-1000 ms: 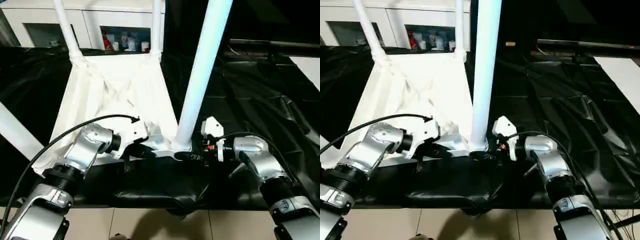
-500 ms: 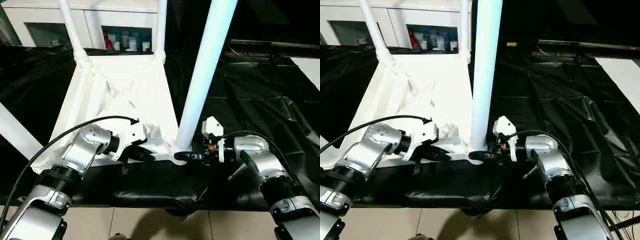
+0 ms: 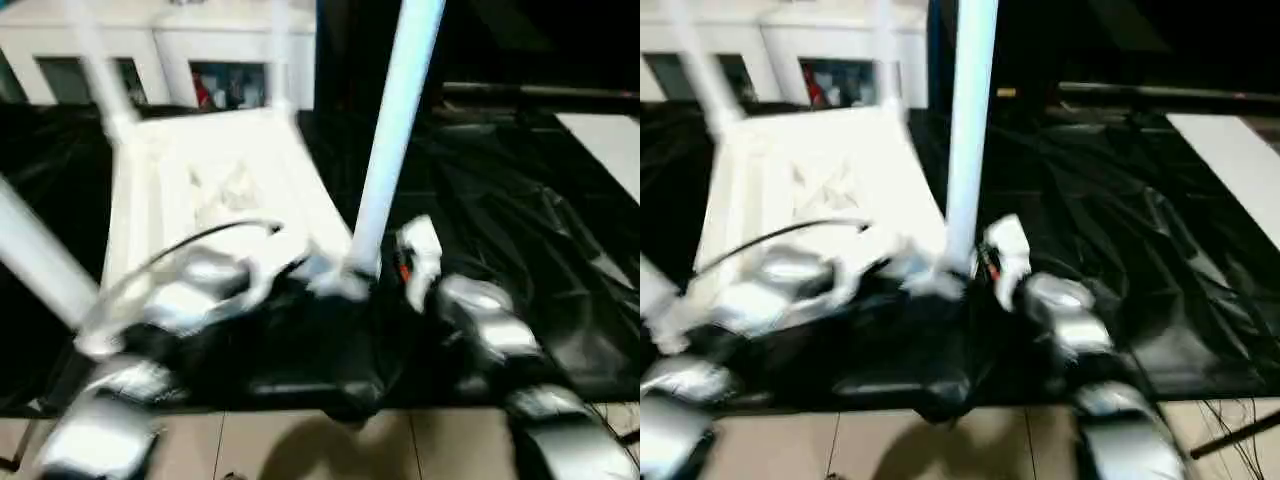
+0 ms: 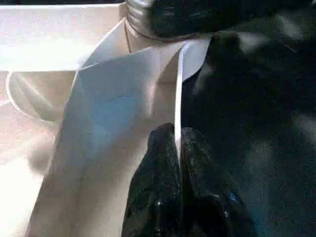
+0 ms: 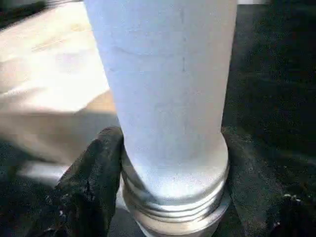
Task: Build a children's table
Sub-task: Rotate leg to tighten
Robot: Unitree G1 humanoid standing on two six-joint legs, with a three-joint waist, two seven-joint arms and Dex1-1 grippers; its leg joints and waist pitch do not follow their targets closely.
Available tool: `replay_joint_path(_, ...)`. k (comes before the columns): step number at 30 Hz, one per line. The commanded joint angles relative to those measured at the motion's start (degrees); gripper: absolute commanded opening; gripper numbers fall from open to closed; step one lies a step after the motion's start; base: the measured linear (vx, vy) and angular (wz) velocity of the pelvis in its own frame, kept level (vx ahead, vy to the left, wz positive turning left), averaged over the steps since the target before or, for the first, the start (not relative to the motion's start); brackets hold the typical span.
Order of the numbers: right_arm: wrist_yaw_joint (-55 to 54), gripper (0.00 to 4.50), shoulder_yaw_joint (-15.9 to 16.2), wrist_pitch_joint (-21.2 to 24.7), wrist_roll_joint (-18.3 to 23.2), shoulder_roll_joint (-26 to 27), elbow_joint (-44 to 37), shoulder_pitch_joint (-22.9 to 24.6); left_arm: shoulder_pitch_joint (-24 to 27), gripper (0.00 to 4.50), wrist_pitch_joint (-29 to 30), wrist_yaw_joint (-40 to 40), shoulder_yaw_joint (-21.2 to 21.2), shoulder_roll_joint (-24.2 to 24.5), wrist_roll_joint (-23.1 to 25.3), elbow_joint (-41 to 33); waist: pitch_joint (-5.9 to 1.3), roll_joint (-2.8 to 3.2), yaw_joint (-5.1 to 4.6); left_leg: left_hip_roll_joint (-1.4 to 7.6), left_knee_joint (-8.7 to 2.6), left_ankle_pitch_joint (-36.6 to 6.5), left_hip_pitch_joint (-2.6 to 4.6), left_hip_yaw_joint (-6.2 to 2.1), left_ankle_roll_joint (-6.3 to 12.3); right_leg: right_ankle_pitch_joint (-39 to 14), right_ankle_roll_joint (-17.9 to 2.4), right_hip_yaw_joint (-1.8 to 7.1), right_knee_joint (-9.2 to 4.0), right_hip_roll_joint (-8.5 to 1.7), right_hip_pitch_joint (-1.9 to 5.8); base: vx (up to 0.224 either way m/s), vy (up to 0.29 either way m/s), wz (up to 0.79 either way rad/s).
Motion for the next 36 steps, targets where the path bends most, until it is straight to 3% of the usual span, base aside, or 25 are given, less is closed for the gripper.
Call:
replay_joint_path(1, -5.7, 2.66, -0.5, 0.6, -0.2, 1.4, 2.6, -0.4, 0.3, 0.0, 1.0, 6.8, 3.2, -0.7, -1.1, 3.1, -3.25, -0.38, 0.23, 0.18, -4.25, -12.0, 0.32, 0.37, 0.15, -12.0, -12.3, 1.02, -5.17, -1.97, 1.85, 0.0, 0.0, 0.0)
replay_joint_path(5, -6.3, 2.66, 1.3, -1.5, -3.0, 4.4, 4.2, -2.2, -1.2, 0.0, 0.2, 9.7, 4.2, -3.3, -1.6, 5.4, -3.63, -0.15, 0.46, 0.11, -3.99, -9.0, 0.07, 0.46, 2.16, -4.8, -13.2, 0.88, -4.72, -1.77, 2.19, 0.0, 0.0, 0.0)
replay_joint_path(8, -1.0, 2.66, 0.6, -3.8, -1.5, 5.1, 3.8, -2.3, -1.7, 0.0, -0.7, 9.1, 3.7, -3.5, -1.0, 6.3, -3.79, -0.11, 0.64, 0.08, -3.82, -7.2, -0.12, 0.5, 4.13, -0.7, -14.2, 0.77, -4.42, -1.83, 2.48, 0.0, 0.0, 0.0)
replay_joint_path(9, -1.0, 2.66, 0.6, -3.8, -1.5, 5.1, 3.8, -2.3, -1.7, 0.0, -0.7, 9.1, 3.7, -3.5, -1.0, 6.3, -3.74, -0.1, 0.68, 0.1, -3.82, -7.5, -0.02, 0.56, 4.63, -0.9, -14.5, 0.76, -4.51, -1.8, 2.42, 0.0, 0.0, 0.0)
replay_joint_path(12, 5.3, 3.36, 0.2, -5.2, 0.7, 4.1, 1.7, -1.5, -1.4, 0.0, -1.8, 7.2, 3.0, -2.4, -0.8, 6.0, -3.76, -0.08, 0.79, 0.25, -3.85, -8.6, -0.01, 0.57, 5.41, -2.2, -14.7, 0.68, -4.65, -1.93, 2.53, 0.0, 0.0, 0.0)
replay_joint_path(15, 14.4, 3.59, 4.0, -3.6, -0.1, 0.3, -2.3, 0.3, -0.1, 0.0, -3.3, 2.0, 2.5, -0.4, -1.8, 3.7, -3.62, -0.3, 0.31, 0.09, -4.01, -7.9, -0.79, 0.29, 5.82, -2.3, -14.0, 0.43, -4.54, -1.91, 3.06, 0.0, 0.0, 0.0)
replay_joint_path(19, 21.7, 3.8, 6.2, -2.7, -0.5, -3.5, -5.8, 1.9, 1.2, 0.0, -4.8, -3.6, 1.4, 1.7, -2.1, 1.6, -3.62, -0.36, 0.25, 0.21, -3.96, -8.4, -0.53, 0.27, 5.96, -4.0, -13.7, 0.52, -4.8, -1.93, 2.87, 0.0, 0.0, 0.0)
replay_joint_path(23, 30.8, 3.8, 6.7, -2.5, 0.1, -8.0, -8.9, 3.0, 3.8, 0.0, -7.2, -15.0, -0.5, 4.9, -4.4, -3.9, -4.2, -0.4, 0.6, 0.35, -3.35, -4.0, -0.47, 0.42, 7.78, 5.2, -16.5, 0.8, -3.7, -1.76, 2.96, 0.0, 0.0, 0.0)
replay_joint_path(25, 35.3, 3.8, 6.8, -1.7, 1.0, -10.0, -10.7, 3.5, 5.6, 0.0, -6.1, -22.7, -2.4, 7.6, -6.1, -8.3, -4.15, -0.12, 0.74, 0.52, -3.2, -2.7, -0.32, 0.57, 9.07, 9.2, -17.8, 0.69, -3.34, -1.55, 2.57, 0.0, 0.0, 0.0)
replay_joint_path(27, 38.1, 3.8, 7.5, -1.0, 1.5, -11.3, -12.3, 4.0, 6.1, 0.0, -6.3, -25.8, -3.7, 9.2, -6.3, -10.1, -4.46, 0.49, 1.64, 0.9, -2.76, -0.7, 0.07, 0.8, 9.88, 12.9, -19.1, 0.55, -2.72, -1.38, 2.12, 0.0, 0.0, 0.0)
replay_joint_path(28, 38.1, 3.8, 7.5, -1.0, 1.5, -11.3, -12.3, 4.0, 6.1, 0.0, -6.3, -25.8, -3.7, 9.2, -6.3, -10.1, -4.42, 0.39, 1.76, 0.9, -2.69, -0.4, -0.04, 0.84, 10.09, 13.8, -19.3, 0.5, -2.62, -1.3, 2.12, 0.0, 0.0, 0.0)
replay_joint_path(32, 42.4, 3.8, 9.7, 0.3, 1.3, -13.6, -15.1, 5.4, 6.6, 0.0, -6.4, -29.2, -4.4, 10.7, -7.0, -11.8, -4.07, 0.23, 3.23, 1.0, -2.95, -3.3, 0.25, 1.08, 8.63, 9.0, -18.2, 0.4, -2.92, -1.45, 1.82, 0.0, 0.0, 0.0)
replay_joint_path(36, 46.4, 3.8, 11.4, 1.7, 0.3, -14.5, -16.6, 6.5, 6.9, 0.0, -5.9, -29.5, -3.9, 10.6, -6.6, -12.9, -3.83, 0.09, 2.97, 0.89, -3.46, -7.2, 0.06, 1.03, 6.07, 2.9, -16.5, 0.48, -3.42, -1.75, 1.94, 0.0, 0.0, 0.0)
